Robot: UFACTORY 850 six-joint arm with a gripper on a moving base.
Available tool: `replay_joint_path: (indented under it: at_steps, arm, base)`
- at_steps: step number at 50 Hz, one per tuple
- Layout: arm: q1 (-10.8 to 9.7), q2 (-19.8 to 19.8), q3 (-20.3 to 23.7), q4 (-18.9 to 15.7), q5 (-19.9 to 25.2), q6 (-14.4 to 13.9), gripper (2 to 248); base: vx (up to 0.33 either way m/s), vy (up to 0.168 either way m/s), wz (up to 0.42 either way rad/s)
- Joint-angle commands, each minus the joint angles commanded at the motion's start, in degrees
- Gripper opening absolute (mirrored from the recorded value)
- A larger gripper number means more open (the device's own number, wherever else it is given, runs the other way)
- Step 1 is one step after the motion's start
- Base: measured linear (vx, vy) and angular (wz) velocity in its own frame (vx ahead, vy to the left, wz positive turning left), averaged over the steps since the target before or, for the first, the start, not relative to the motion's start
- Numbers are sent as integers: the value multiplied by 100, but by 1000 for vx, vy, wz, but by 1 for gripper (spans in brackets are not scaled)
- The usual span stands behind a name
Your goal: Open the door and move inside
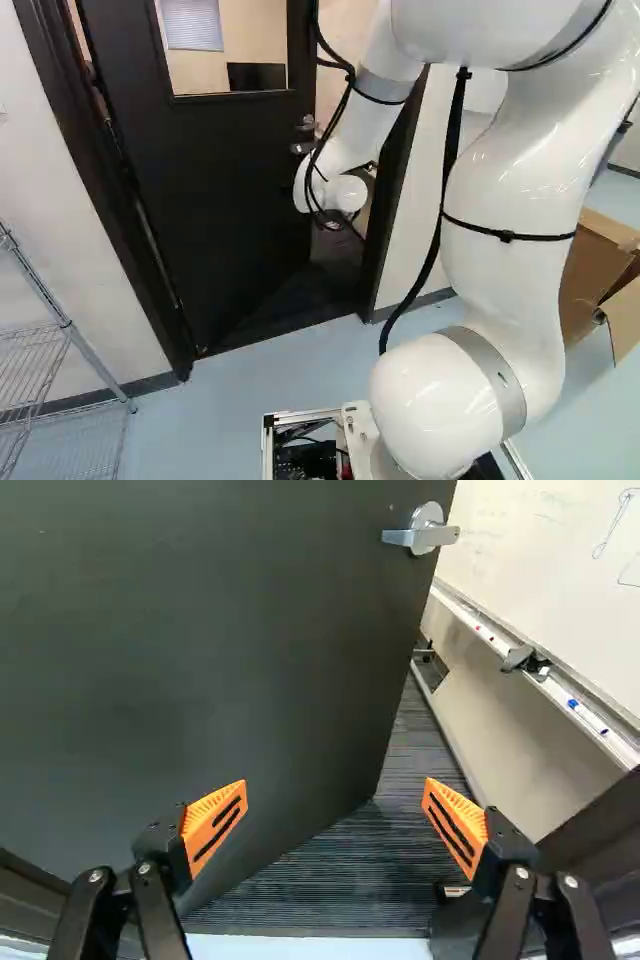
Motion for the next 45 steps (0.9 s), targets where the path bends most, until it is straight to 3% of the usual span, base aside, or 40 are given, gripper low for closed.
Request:
replay_joint_path:
  at_steps: [34,45]
  arm:
    - [-547,680,754,-4,0,0,247]
    - [-750,871,956,-176,0,0,247]
  base:
    - [0,0,0]
    - [0,0,0]
